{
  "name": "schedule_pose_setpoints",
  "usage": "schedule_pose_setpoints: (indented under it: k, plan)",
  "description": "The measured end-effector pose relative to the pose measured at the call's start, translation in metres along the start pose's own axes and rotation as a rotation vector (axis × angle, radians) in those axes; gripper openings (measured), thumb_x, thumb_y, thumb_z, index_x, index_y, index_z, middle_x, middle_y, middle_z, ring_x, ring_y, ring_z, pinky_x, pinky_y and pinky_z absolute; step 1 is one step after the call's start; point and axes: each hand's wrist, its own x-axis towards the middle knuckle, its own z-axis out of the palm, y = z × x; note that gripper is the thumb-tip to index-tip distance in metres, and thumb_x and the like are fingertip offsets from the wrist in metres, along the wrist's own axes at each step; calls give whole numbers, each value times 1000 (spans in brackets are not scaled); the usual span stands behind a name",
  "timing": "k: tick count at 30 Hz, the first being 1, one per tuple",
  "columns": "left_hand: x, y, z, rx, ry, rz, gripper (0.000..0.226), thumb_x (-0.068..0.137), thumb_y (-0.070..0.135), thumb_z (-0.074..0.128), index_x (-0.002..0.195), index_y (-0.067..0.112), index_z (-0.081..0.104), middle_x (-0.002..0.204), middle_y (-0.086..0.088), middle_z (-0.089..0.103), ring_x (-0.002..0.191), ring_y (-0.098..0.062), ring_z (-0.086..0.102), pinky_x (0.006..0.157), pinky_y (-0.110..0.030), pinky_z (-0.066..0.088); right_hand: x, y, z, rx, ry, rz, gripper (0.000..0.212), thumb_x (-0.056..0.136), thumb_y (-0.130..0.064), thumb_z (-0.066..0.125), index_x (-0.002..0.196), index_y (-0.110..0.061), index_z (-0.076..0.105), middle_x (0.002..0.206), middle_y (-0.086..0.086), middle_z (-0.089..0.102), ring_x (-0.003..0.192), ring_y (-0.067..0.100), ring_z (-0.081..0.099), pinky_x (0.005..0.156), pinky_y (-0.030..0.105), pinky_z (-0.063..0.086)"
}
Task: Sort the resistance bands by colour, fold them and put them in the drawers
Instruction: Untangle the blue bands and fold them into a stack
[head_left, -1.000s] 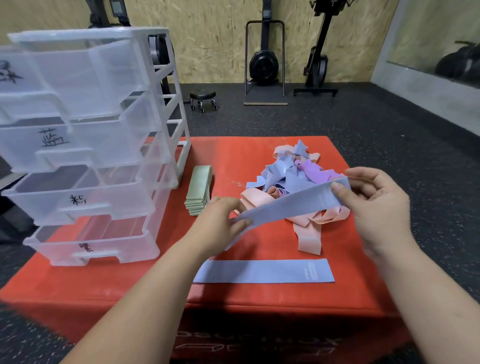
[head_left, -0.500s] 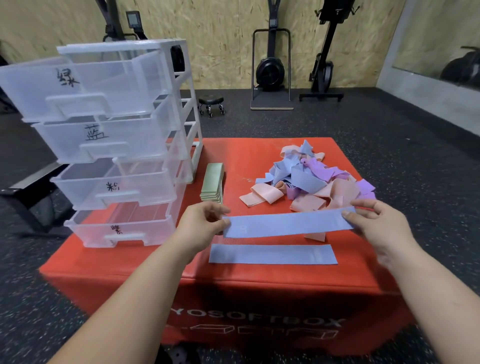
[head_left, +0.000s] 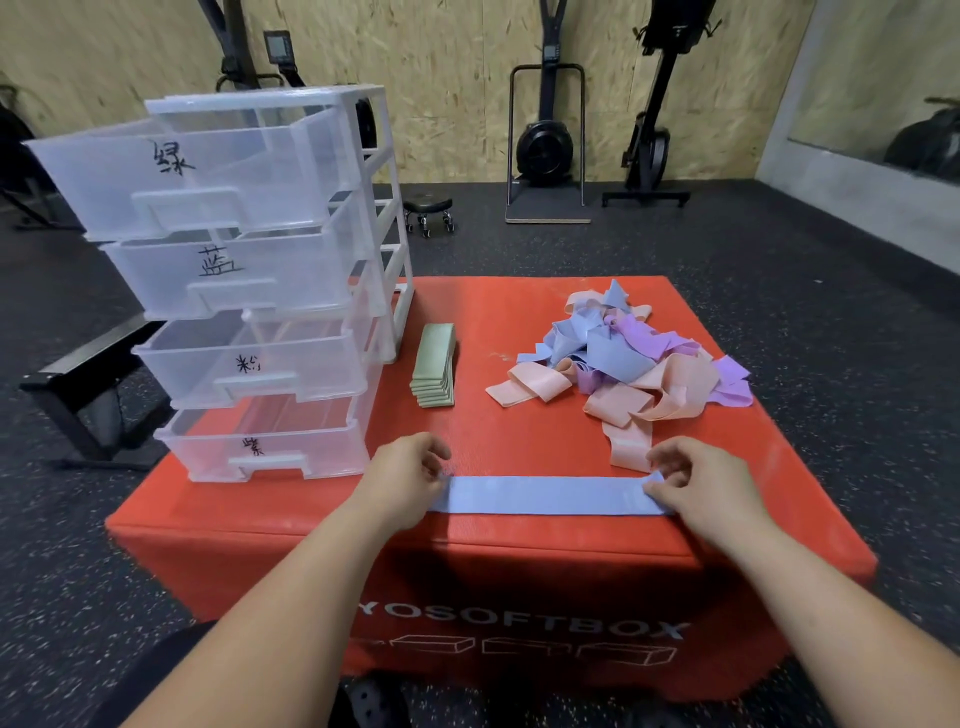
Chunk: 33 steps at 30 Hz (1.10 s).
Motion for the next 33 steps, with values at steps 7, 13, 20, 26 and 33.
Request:
schedule_pose_setpoints:
  k: [7,13,20,26,33]
  plan:
    - [0,6,-16,126,-67,119,44,81,11,80,120,28,70,110,6,65,87,-13,63,85,-33,55,9,6,-23,-94,-133,-63,44,71,-17,90,103,-40,71,102,-22,72,89,0,67,76,18,47]
    - [-5,4,-25,267,-235,189,63,74,28,91,132,35,65,121,16,65,99,-9,61,86,-28,51,11,13,-32,-203,-397,-131,62,70,-18,94,120,-41,66,116,-29,64,107,-5,62,86,3,42]
    - [-3,6,-27,295,-231,201,59,74,28,91,128,35,67,116,15,63,97,-8,61,87,-29,54,12,7,-33,-228,-391,-166,55,71,-19,93,110,-46,65,111,-25,66,103,-5,63,88,6,44]
    - [5,1,-25,308,-234,204,62,73,54,87,130,41,65,114,15,61,103,-11,58,91,-33,53,18,-1,-39,-300,-385,-181,47,72,-31,93,109,-45,68,109,-19,65,100,0,63,93,25,51]
    - [32,22,-6,250,-25,228,37,89,49,77,123,36,69,112,16,67,107,-11,59,92,-36,53,50,-17,-26,-235,-68,-240,34,85,-31,81,117,-39,70,113,-16,59,91,-1,60,85,34,52]
